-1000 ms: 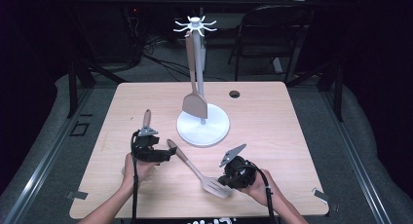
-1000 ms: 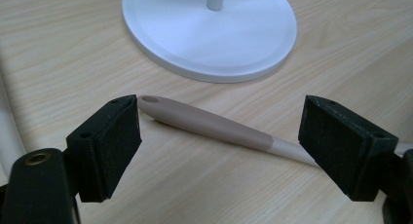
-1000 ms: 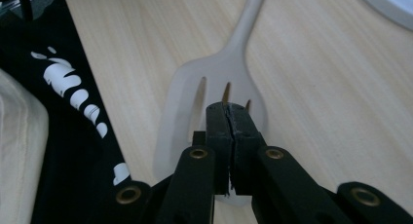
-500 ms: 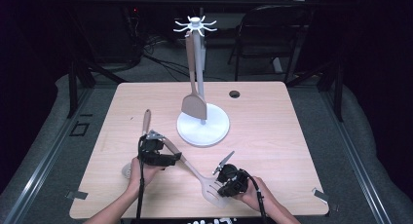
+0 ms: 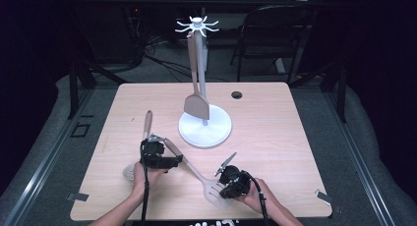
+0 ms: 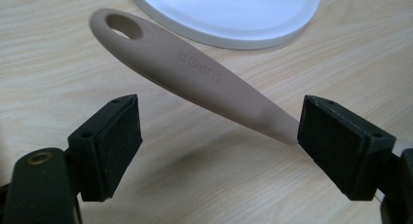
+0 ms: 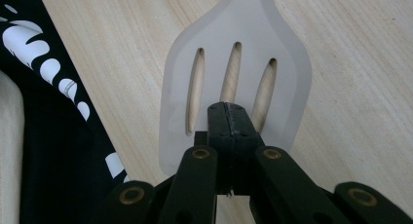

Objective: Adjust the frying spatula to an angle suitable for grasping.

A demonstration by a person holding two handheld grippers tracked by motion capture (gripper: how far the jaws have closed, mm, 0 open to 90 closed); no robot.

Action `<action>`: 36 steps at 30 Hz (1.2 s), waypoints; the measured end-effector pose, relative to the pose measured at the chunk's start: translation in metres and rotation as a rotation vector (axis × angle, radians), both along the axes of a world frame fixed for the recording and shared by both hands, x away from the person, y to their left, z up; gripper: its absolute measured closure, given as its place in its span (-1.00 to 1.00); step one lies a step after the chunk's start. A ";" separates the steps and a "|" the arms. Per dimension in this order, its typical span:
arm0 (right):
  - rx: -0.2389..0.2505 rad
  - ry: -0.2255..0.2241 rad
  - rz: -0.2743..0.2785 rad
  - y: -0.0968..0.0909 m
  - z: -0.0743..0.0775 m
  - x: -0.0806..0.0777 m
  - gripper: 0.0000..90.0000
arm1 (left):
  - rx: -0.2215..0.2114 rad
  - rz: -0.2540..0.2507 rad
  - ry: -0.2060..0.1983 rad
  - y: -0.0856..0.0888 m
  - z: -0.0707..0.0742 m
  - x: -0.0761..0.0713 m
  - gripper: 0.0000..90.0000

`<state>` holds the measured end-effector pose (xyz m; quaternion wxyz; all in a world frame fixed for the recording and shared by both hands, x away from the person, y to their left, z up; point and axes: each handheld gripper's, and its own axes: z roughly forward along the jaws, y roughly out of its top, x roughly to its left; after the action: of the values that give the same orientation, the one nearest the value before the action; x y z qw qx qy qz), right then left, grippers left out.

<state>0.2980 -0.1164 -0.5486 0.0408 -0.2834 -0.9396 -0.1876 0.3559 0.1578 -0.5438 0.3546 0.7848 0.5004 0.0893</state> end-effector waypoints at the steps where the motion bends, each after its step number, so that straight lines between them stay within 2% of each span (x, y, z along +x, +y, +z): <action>1: 0.000 0.000 0.000 0.000 0.000 0.000 1.00 | -0.001 0.001 0.003 -0.002 -0.002 0.000 -0.65; 4: -0.008 0.002 0.005 0.000 0.001 0.001 1.00 | 0.009 -0.009 0.000 -0.010 -0.006 0.002 -0.64; 6: 0.011 0.008 -0.003 0.000 -0.001 0.001 1.00 | 0.014 -0.011 0.001 -0.013 -0.008 0.003 -0.63; 8: 0.008 0.010 0.000 0.000 -0.001 0.001 1.00 | 0.009 -0.008 0.007 -0.016 -0.010 0.005 -0.63; 16: -0.005 0.002 0.016 0.002 0.000 0.002 1.00 | -0.111 0.013 0.079 -0.020 -0.017 0.012 -0.42; 19: -0.002 0.002 0.016 0.004 -0.001 0.001 1.00 | -0.105 0.018 0.074 -0.023 -0.019 0.011 -0.32; 21: -0.011 -0.005 0.026 0.005 0.000 0.000 1.00 | -0.128 0.022 0.077 -0.020 -0.019 0.011 -0.15; 22: -0.019 -0.009 0.032 0.006 0.000 0.000 1.00 | -0.136 0.022 0.079 -0.019 -0.019 0.011 -0.12; 27: -0.006 -0.004 0.040 0.003 0.000 0.002 1.00 | -0.176 0.004 0.051 -0.018 -0.016 0.010 -0.02; 28: 0.010 0.003 0.034 0.003 -0.001 0.002 1.00 | -0.183 0.001 0.047 -0.018 -0.016 0.009 0.00; 33: 0.003 -0.003 0.041 0.002 0.000 0.002 1.00 | -0.227 -0.026 0.011 -0.017 -0.011 0.007 0.09; 34: 0.013 0.001 0.038 0.002 0.001 0.003 0.96 | -0.237 -0.028 -0.001 -0.017 -0.010 0.007 0.12; 35: 0.028 0.024 0.036 0.001 0.001 0.003 0.70 | -0.244 -0.037 -0.014 -0.017 -0.009 0.006 0.13; 36: 0.053 0.065 0.040 0.000 0.002 0.004 0.55 | -0.250 -0.043 -0.033 -0.018 -0.008 0.005 0.15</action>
<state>0.3020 -0.1160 -0.5465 0.0828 -0.2693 -0.9380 -0.2022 0.3611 0.1400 -0.5518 0.4595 0.7436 0.4847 0.0313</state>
